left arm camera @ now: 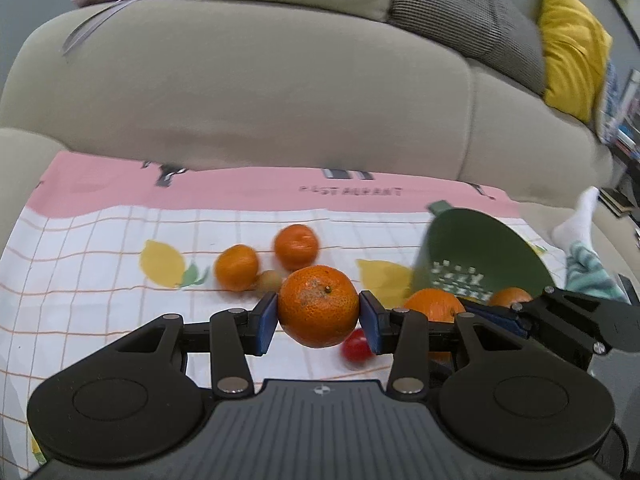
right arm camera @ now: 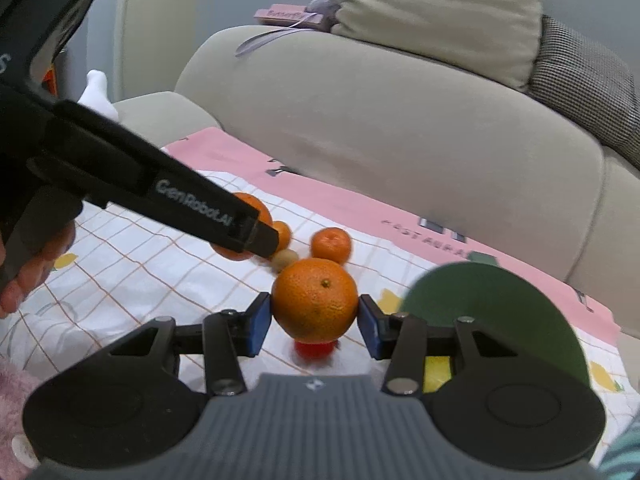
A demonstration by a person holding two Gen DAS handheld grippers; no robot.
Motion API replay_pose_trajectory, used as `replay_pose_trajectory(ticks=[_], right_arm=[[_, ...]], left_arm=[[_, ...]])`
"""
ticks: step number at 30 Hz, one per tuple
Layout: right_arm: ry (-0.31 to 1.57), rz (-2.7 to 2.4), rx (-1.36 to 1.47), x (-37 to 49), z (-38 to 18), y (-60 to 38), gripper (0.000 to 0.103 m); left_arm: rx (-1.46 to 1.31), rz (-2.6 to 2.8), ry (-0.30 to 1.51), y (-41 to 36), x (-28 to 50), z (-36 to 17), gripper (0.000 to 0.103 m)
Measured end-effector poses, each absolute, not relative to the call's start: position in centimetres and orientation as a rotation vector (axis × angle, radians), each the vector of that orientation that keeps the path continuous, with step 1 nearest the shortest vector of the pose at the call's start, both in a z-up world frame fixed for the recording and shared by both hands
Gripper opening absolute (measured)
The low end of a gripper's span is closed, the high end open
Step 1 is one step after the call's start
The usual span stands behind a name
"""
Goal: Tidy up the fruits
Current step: 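Carry both mandarins over the green colander and lower them in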
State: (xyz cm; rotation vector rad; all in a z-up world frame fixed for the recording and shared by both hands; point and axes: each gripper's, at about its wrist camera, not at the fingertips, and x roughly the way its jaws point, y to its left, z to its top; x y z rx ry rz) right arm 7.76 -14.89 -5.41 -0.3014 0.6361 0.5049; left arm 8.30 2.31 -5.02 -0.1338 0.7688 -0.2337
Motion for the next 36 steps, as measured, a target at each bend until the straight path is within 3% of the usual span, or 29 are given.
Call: replay_pose_trajectory(ticks=[17, 36], right_arm=[[0.613, 0.365, -0.319, 7.2, -2.9, -21.8, 0.044], [0.747, 0.344, -0.487, 11.9, -4.4, -27.0, 0.044]], left_arm=[[0.044, -0.387, 0.702, -6.0, 6.9, -1.5, 0.049], [0.209, -0.478, 0.850, -12.8, 10.9, -3.3, 0.049]])
